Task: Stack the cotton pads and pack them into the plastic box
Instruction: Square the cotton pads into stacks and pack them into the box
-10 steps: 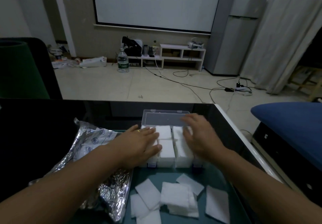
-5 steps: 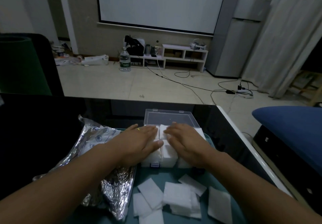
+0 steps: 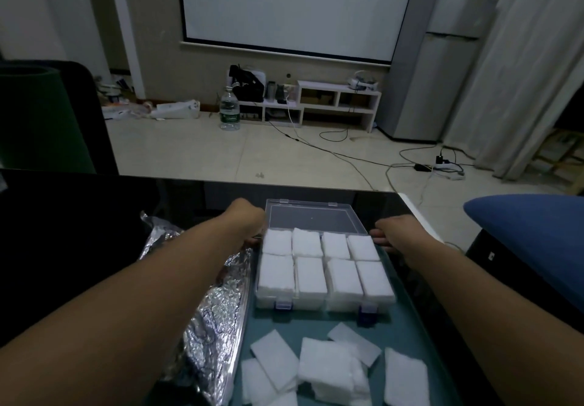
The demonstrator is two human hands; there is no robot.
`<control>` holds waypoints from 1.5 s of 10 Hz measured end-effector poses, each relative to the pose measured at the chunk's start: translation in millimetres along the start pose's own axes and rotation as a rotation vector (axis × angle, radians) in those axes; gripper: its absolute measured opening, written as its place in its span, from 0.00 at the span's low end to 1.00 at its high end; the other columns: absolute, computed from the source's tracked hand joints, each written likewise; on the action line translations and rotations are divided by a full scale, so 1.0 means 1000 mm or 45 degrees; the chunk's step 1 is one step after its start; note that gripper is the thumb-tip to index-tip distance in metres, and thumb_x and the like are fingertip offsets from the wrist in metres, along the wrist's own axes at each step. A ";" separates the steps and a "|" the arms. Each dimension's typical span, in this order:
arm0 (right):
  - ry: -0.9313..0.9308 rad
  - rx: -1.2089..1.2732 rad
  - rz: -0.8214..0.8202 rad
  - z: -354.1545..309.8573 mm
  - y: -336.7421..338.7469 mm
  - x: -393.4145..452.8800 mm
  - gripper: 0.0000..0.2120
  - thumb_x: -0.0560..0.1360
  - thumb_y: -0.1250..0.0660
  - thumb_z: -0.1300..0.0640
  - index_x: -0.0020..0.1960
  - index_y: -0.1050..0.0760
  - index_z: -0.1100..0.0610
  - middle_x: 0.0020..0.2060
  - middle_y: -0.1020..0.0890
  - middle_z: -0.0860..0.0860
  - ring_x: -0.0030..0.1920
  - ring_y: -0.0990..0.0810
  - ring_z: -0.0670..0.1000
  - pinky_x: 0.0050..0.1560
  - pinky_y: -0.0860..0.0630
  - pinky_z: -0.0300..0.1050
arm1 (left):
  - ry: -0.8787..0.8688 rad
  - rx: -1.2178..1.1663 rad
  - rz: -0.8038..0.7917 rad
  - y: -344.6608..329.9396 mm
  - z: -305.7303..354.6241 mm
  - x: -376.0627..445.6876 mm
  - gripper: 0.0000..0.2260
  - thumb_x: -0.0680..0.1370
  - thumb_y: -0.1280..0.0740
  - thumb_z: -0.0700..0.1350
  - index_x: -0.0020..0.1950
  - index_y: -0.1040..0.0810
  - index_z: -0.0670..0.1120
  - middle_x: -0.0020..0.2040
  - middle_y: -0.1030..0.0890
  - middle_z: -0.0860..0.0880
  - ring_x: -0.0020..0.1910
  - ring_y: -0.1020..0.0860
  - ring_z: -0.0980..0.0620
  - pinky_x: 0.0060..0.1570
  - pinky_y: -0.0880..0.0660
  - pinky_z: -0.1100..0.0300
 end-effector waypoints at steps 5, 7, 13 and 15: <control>0.231 0.977 0.071 -0.001 0.010 -0.009 0.18 0.74 0.45 0.58 0.52 0.19 0.63 0.45 0.15 0.58 0.44 0.18 0.57 0.47 0.22 0.50 | -0.364 -0.365 0.195 0.020 0.045 -0.054 0.15 0.76 0.43 0.26 0.47 0.20 0.42 0.49 0.18 0.39 0.49 0.19 0.43 0.46 0.19 0.48; 0.379 0.904 -0.114 -0.020 0.014 -0.050 0.22 0.80 0.47 0.48 0.48 0.20 0.62 0.45 0.16 0.60 0.47 0.19 0.60 0.53 0.25 0.55 | -0.714 -0.270 0.080 0.036 0.077 -0.122 0.14 0.81 0.44 0.37 0.49 0.19 0.45 0.49 0.18 0.47 0.49 0.22 0.50 0.45 0.28 0.59; 0.953 -1.034 0.070 0.031 -0.026 -0.139 0.35 0.72 0.32 0.38 0.74 0.37 0.48 0.74 0.38 0.47 0.73 0.40 0.49 0.73 0.39 0.47 | -1.106 1.340 0.220 -0.049 0.008 -0.177 0.21 0.64 0.23 0.55 0.49 0.24 0.45 0.47 0.24 0.46 0.45 0.25 0.43 0.40 0.30 0.52; 1.009 -0.916 0.258 0.021 -0.036 -0.133 0.26 0.69 0.27 0.44 0.61 0.33 0.52 0.62 0.34 0.49 0.62 0.37 0.50 0.61 0.31 0.43 | -1.072 1.242 0.319 -0.053 0.010 -0.169 0.22 0.64 0.23 0.48 0.52 0.26 0.43 0.50 0.26 0.43 0.50 0.27 0.40 0.43 0.25 0.48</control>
Point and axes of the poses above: each hand's wrist, its own x-axis towards the middle knuckle, its own y-axis out of the back of the hand, z = x × y, the point moved 10 cm from there along x, towards the middle knuckle
